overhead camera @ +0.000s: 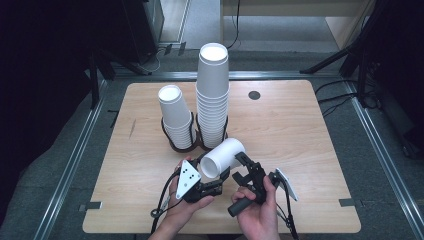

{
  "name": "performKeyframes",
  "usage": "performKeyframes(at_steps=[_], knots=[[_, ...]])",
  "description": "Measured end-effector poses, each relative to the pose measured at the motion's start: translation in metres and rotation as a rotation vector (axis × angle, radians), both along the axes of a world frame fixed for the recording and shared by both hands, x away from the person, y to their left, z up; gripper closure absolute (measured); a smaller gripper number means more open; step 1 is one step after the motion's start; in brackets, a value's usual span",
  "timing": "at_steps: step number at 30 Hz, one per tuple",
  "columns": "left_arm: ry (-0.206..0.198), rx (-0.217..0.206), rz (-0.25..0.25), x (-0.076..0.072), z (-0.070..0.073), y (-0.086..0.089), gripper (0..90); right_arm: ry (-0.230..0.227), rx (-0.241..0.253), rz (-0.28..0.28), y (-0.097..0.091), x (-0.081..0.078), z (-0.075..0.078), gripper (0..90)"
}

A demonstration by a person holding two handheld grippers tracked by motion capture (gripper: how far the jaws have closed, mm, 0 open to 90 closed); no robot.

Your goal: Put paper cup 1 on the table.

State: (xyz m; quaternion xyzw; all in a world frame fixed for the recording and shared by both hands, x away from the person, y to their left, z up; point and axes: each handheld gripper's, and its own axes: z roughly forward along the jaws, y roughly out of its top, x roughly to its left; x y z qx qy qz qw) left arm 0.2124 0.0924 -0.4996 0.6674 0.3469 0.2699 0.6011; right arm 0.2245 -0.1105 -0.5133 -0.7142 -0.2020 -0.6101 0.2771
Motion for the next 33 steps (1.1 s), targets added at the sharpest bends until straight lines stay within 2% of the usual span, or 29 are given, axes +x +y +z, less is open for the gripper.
performKeyframes(at_steps=[2, 8, 10, 15, 25, 27, 33], knots=[[0.008, -0.002, -0.009, 0.000, 0.000, 0.000, 22.2, 0.000, 0.016, 0.001, 0.002, 0.001, 0.000, 0.0], [-0.004, 0.004, -0.012, -0.001, 0.000, -0.002, 22.2, 0.010, 0.062, 0.005, 0.008, 0.007, -0.003, 0.0], [-0.010, -0.001, -0.018, -0.002, 0.000, -0.003, 22.2, 0.017, 0.056, 0.010, 0.010, 0.009, -0.005, 0.0], [-0.006, 0.005, -0.025, -0.002, -0.001, -0.003, 22.2, 0.018, 0.083, 0.006, 0.012, 0.013, -0.008, 0.0], [-0.007, 0.005, -0.037, -0.003, 0.000, -0.004, 22.2, 0.025, 0.107, 0.005, 0.011, 0.020, -0.011, 0.0], [-0.008, 0.006, -0.040, -0.003, -0.001, -0.004, 22.2, 0.042, 0.112, 0.005, 0.011, 0.021, -0.011, 2.5], [0.005, 0.000, -0.049, -0.001, -0.002, -0.003, 22.1, 0.041, 0.141, 0.015, 0.012, 0.023, -0.014, 5.9]])
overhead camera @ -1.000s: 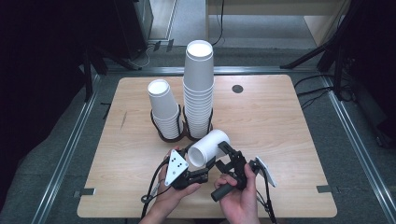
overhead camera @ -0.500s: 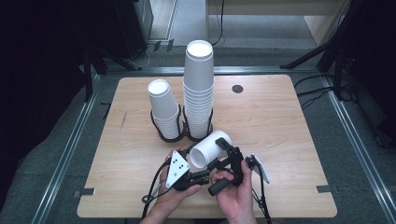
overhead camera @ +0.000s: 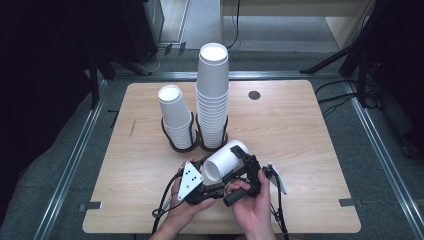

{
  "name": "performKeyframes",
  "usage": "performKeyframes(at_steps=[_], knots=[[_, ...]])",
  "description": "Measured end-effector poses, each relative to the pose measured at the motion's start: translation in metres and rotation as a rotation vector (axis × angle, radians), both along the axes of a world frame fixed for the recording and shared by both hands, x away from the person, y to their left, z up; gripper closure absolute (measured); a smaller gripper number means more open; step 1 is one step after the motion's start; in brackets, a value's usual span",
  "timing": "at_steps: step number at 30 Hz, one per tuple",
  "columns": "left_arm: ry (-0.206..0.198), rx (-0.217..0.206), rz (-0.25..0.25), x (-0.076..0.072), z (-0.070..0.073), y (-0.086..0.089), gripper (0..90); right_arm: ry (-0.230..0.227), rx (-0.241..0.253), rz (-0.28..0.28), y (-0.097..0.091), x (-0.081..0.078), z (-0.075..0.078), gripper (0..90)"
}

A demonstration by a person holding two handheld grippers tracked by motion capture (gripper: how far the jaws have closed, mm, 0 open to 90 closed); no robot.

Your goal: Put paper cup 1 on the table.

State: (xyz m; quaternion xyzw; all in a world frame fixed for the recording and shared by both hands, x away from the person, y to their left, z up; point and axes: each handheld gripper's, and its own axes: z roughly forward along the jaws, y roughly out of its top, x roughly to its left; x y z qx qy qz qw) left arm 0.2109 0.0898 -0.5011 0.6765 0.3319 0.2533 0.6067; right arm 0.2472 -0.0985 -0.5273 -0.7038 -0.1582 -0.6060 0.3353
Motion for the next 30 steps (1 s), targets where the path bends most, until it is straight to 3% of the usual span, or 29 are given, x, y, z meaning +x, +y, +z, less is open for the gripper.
performKeyframes(at_steps=[10, 14, 16, 20, 22, 30], knots=[[-0.004, 0.005, -0.006, 0.000, 0.000, 0.000, 20.1, -0.054, 0.000, -0.020, 0.002, -0.003, 0.000, 11.3], [0.003, 0.016, -0.004, 0.000, 0.002, 0.001, 19.5, -0.069, -0.006, -0.031, 0.002, -0.003, 0.000, 12.3], [0.027, 0.032, 0.001, 0.000, 0.004, 0.001, 18.8, -0.077, -0.004, -0.037, 0.002, -0.004, 0.001, 12.5], [0.070, 0.025, -0.011, 0.002, 0.006, 0.006, 12.7, -0.094, -0.008, -0.049, 0.001, -0.004, 0.002, 12.5], [0.082, -0.004, -0.025, 0.002, 0.008, 0.009, 12.3, -0.095, -0.021, -0.054, -0.001, -0.004, 0.003, 12.5], [0.089, -0.017, -0.069, -0.001, 0.014, 0.012, 7.6, -0.143, -0.063, -0.132, -0.012, -0.002, 0.012, 12.7]])
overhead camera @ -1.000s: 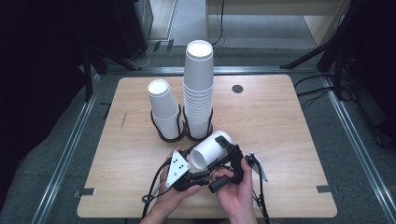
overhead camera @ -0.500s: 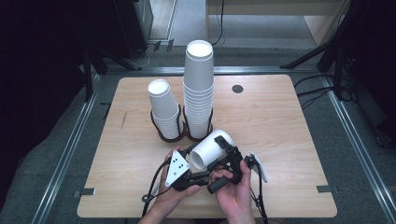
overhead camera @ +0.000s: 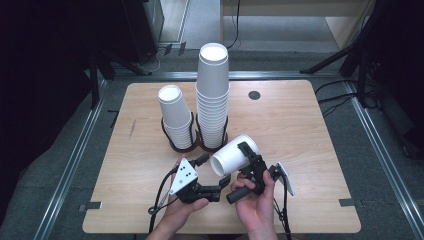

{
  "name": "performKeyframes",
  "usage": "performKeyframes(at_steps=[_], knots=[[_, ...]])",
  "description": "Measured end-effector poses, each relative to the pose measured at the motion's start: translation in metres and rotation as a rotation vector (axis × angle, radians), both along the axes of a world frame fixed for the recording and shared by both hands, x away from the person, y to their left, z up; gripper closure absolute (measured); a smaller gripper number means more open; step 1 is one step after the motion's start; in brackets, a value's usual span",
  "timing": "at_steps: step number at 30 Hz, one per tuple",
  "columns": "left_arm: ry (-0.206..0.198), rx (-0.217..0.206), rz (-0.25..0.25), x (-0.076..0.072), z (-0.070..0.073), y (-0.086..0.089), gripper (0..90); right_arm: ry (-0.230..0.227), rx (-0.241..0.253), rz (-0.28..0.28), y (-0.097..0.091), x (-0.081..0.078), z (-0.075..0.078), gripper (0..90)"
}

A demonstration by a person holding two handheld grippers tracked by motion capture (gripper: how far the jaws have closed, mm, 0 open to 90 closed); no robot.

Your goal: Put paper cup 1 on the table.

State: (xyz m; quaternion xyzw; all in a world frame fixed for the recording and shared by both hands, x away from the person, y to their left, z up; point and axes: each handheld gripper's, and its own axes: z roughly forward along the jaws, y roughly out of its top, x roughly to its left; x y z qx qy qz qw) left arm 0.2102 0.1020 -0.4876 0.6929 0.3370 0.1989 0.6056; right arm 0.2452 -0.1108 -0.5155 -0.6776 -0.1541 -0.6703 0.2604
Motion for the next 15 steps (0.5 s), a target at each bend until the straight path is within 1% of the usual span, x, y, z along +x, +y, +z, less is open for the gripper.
performKeyframes(at_steps=[2, 4, 6, 7, 8, 9, 10, 11, 13, 15], knots=[[0.007, -0.003, -0.002, 0.000, 0.000, 0.001, 7.4, -0.018, -0.015, -0.017, -0.003, 0.001, 0.003, 12.8], [0.020, -0.005, -0.003, 0.002, 0.000, 0.003, 0.3, -0.039, -0.039, -0.035, -0.007, 0.002, 0.007, 12.8], [0.029, -0.004, 0.003, 0.004, -0.001, 0.006, 0.3, -0.060, -0.091, -0.062, -0.012, 0.004, 0.012, 12.7], [0.030, -0.004, 0.002, 0.004, -0.001, 0.007, 0.3, -0.089, -0.136, -0.086, -0.014, 0.005, 0.015, 12.7], [0.034, -0.005, 0.006, 0.005, -0.001, 0.009, 0.3, -0.099, -0.154, -0.093, -0.016, 0.006, 0.015, 12.8], [0.035, -0.005, 0.008, 0.005, -0.001, 0.009, 0.3, -0.114, -0.182, -0.104, -0.018, 0.007, 0.017, 12.8], [0.038, -0.005, 0.010, 0.006, -0.001, 0.011, 0.3, -0.122, -0.189, -0.107, -0.020, 0.008, 0.019, 12.8], [0.041, -0.005, 0.010, 0.006, -0.002, 0.011, 0.3, -0.148, -0.222, -0.116, -0.023, 0.009, 0.021, 12.8], [0.048, -0.002, 0.017, 0.007, -0.003, 0.013, 0.3, -0.175, -0.272, -0.130, -0.026, 0.010, 0.024, 12.8], [0.057, -0.003, 0.022, 0.008, -0.004, 0.014, 0.3, -0.209, -0.337, -0.138, -0.029, 0.011, 0.026, 12.8]])
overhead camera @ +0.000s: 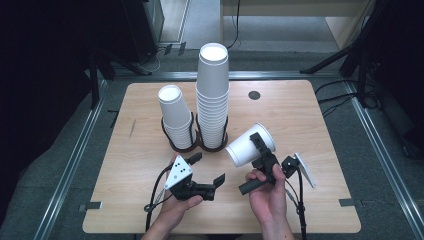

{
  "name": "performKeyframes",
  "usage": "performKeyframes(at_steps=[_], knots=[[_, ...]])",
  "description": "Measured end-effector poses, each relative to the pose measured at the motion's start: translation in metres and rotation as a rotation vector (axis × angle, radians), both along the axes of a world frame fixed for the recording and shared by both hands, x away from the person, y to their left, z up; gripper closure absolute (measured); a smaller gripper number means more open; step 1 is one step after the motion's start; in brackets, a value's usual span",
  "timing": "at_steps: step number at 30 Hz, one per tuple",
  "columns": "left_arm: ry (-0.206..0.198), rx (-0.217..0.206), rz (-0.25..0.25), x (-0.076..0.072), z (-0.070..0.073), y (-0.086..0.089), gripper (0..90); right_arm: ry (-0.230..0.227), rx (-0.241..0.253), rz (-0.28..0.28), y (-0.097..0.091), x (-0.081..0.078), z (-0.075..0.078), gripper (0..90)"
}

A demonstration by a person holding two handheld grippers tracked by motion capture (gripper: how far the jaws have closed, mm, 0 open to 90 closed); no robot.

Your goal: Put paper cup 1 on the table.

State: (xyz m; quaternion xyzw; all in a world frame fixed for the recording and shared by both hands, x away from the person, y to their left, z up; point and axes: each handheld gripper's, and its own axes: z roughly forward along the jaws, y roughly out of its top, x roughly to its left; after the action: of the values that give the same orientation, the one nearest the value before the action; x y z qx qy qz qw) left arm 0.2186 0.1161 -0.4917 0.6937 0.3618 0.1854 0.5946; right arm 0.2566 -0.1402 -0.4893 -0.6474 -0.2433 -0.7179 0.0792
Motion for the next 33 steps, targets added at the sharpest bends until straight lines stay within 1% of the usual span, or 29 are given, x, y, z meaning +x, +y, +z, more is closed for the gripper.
performKeyframes(at_steps=[3, 4, 5, 6, 8, 9, 11, 12, 15, 17, 20, 23, 24, 26, 28, 29, 30, 33], knots=[[0.009, 0.001, 0.007, 0.001, -0.001, 0.001, 0.3, -0.031, -0.116, -0.023, -0.005, 0.001, 0.003, 12.9], [0.009, 0.004, 0.008, 0.001, -0.001, 0.002, 0.3, -0.038, -0.135, -0.029, -0.007, 0.002, 0.003, 12.9], [0.011, 0.008, 0.011, 0.001, -0.002, 0.003, 0.3, -0.039, -0.140, -0.027, -0.008, 0.002, 0.004, 13.0], [0.013, 0.013, 0.014, 0.001, -0.003, 0.005, 0.3, -0.053, -0.166, -0.038, -0.010, 0.003, 0.005, 13.0], [0.013, 0.028, 0.029, 0.001, -0.005, 0.009, 0.3, -0.085, -0.243, -0.059, -0.012, 0.005, 0.006, 13.1], [0.017, 0.031, 0.036, 0.001, -0.007, 0.011, 0.3, -0.091, -0.265, -0.065, -0.012, 0.005, 0.007, 13.1], [0.034, 0.031, 0.051, 0.001, -0.012, 0.019, 0.3, -0.123, -0.330, -0.077, -0.013, 0.006, 0.009, 13.2], [0.039, 0.032, 0.058, 0.001, -0.014, 0.021, 0.3, -0.144, -0.378, -0.084, -0.013, 0.006, 0.011, 13.3], [0.051, 0.046, 0.079, 0.002, -0.019, 0.030, 0.3, -0.181, -0.464, -0.094, -0.013, 0.007, 0.013, 13.4], [0.057, 0.059, 0.093, 0.002, -0.021, 0.037, 0.3, -0.200, -0.542, -0.111, -0.013, 0.008, 0.014, 13.4], [0.057, 0.072, 0.111, 0.001, -0.023, 0.047, 0.3, -0.235, -0.673, -0.134, -0.013, 0.010, 0.015, 13.4], [0.062, 0.074, 0.134, 0.001, -0.027, 0.056, 0.3, -0.253, -0.754, -0.141, -0.016, 0.013, 0.017, 13.6], [0.065, 0.076, 0.139, 0.000, -0.028, 0.059, 0.3, -0.270, -0.788, -0.141, -0.017, 0.015, 0.018, 13.5], [0.070, 0.075, 0.155, 0.000, -0.031, 0.064, 0.3, -0.272, -0.809, -0.138, -0.019, 0.018, 0.019, 13.6], [0.075, 0.072, 0.167, 0.001, -0.033, 0.068, 0.3, -0.267, -0.834, -0.147, -0.021, 0.022, 0.019, 13.6], [0.080, 0.065, 0.177, 0.001, -0.035, 0.071, 0.3, -0.271, -0.852, -0.152, -0.022, 0.024, 0.019, 13.6], [0.081, 0.067, 0.181, 0.002, -0.036, 0.073, 0.3, -0.278, -0.869, -0.164, -0.023, 0.027, 0.018, 13.6], [0.086, 0.065, 0.198, 0.003, -0.040, 0.078, 0.3, -0.300, -0.941, -0.181, -0.024, 0.033, 0.016, 13.4]])
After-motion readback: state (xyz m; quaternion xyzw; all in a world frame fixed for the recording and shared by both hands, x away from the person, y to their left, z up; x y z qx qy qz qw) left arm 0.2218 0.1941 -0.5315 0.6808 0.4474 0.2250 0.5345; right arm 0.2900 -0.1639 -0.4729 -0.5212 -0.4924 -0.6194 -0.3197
